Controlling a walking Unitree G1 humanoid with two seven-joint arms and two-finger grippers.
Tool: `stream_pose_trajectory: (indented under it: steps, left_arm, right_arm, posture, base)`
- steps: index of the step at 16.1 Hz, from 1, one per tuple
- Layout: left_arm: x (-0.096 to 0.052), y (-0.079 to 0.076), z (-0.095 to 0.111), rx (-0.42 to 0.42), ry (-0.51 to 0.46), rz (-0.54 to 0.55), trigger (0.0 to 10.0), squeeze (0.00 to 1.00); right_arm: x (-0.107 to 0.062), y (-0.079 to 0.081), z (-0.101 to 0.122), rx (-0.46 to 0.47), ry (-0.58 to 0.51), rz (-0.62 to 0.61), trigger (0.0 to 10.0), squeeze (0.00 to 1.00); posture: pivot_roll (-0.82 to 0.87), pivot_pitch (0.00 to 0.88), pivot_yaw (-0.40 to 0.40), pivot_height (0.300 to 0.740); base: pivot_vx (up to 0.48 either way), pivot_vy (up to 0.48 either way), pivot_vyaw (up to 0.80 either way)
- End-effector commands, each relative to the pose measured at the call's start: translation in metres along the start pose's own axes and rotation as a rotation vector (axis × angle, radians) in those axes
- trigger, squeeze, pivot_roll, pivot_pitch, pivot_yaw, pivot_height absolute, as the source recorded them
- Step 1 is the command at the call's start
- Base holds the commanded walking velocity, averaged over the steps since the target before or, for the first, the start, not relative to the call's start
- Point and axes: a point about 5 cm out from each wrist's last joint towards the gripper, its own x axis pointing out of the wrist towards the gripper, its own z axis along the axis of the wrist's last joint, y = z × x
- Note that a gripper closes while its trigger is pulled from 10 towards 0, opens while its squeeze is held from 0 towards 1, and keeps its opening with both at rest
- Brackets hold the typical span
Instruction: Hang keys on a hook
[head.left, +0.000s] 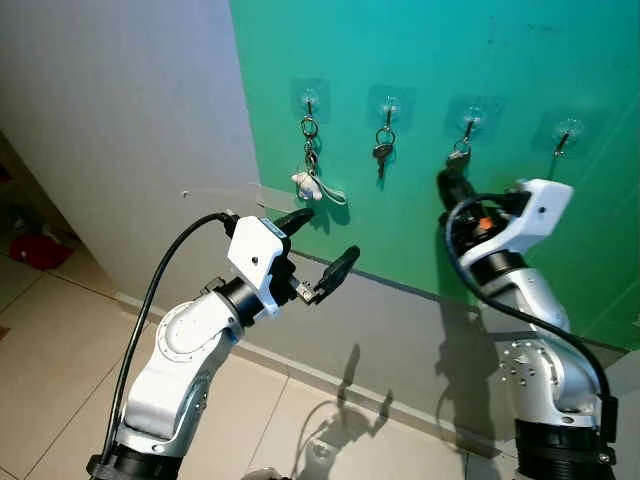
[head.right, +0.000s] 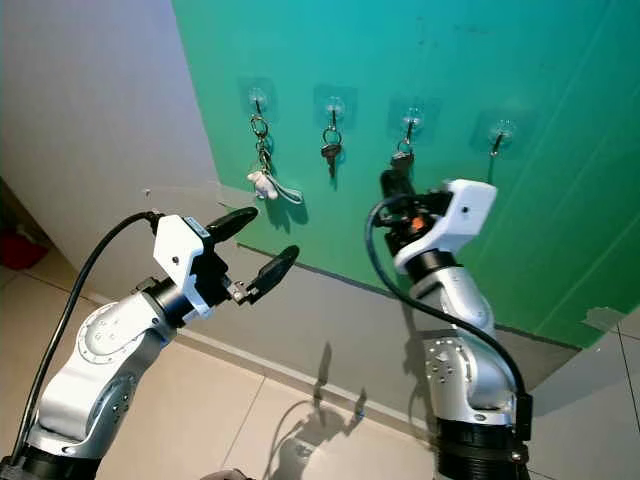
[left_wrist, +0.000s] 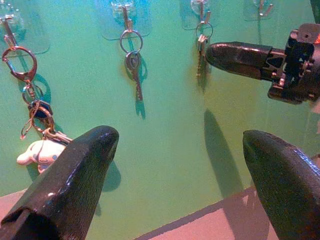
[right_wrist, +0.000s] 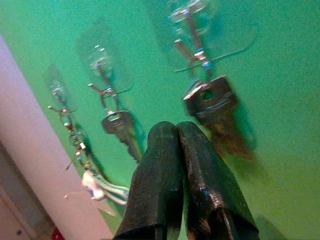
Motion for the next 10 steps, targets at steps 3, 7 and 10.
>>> stream_pose_trajectory:
  steps: [3,7,10]
  left_arm:
    - [0.001,0.006,0.004,0.022,-0.013,0.025,10.0,0.00]
    - [-0.007,0.011,-0.008,0.003,0.052,0.102,10.0,0.00]
    - [-0.025,0.025,-0.033,0.032,0.183,0.286,10.0,0.00]
  right_arm:
    - [-0.003,-0.001,-0.004,0.024,0.013,-0.005,10.0,1.00]
    - [-0.016,-0.015,-0.024,-0.123,0.136,-0.071,10.0,1.00]
    - [-0.029,-0.027,-0.053,-0.310,0.338,-0.119,10.0,0.00]
  posture:
    - [-0.02,0.000,0.043,0.740]
    - [-0.02,0.000,0.042,0.740]
    - [-0.03,0.000,0.033,0.740]
  base:
    - [0.000,0.000,0.00]
    - [0.000,0.000,0.00]
    - [0.000,0.000,0.00]
